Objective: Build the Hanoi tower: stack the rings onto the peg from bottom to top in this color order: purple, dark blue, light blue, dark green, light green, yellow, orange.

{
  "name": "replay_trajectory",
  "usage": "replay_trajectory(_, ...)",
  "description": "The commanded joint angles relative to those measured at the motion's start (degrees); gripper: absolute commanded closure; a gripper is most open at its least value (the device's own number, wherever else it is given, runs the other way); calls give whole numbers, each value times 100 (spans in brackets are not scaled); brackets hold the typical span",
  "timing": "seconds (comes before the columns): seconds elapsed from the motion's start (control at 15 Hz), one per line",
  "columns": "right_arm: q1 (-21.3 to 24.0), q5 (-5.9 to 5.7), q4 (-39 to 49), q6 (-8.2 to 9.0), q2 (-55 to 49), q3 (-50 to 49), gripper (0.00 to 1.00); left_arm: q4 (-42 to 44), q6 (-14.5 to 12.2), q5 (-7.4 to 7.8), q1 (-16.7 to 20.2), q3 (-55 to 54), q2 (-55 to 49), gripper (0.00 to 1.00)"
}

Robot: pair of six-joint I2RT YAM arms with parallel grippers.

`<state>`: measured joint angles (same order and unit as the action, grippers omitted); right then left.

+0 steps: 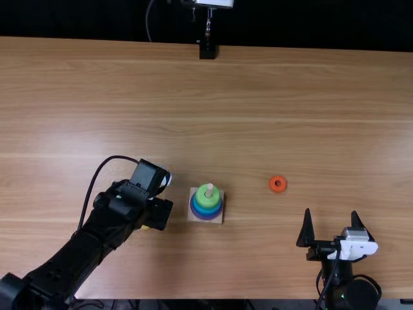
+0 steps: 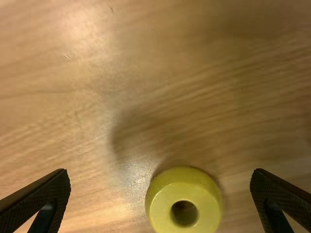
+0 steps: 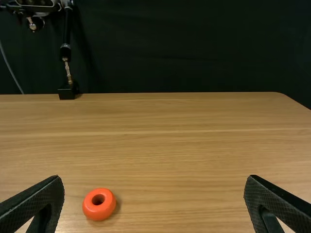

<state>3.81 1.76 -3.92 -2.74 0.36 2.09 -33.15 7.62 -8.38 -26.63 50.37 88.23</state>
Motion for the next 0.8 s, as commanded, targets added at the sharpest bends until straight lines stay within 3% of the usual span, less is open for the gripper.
replay_trajectory(0.0,23,3,-4,-10,-36,-86,0,-29,-55,79,27,-177,221,0)
replay_trajectory(0.13,23,3,-4,-10,-36,-86,0,-60,-55,248,35,-177,344,0)
replay_trajectory(0.67,23,3,-4,-10,-36,-86,0,-155,-45,237,44,-177,547,0)
replay_trajectory(0.73,23,3,-4,-10,-36,-86,0,-208,-34,237,44,-177,547,28)
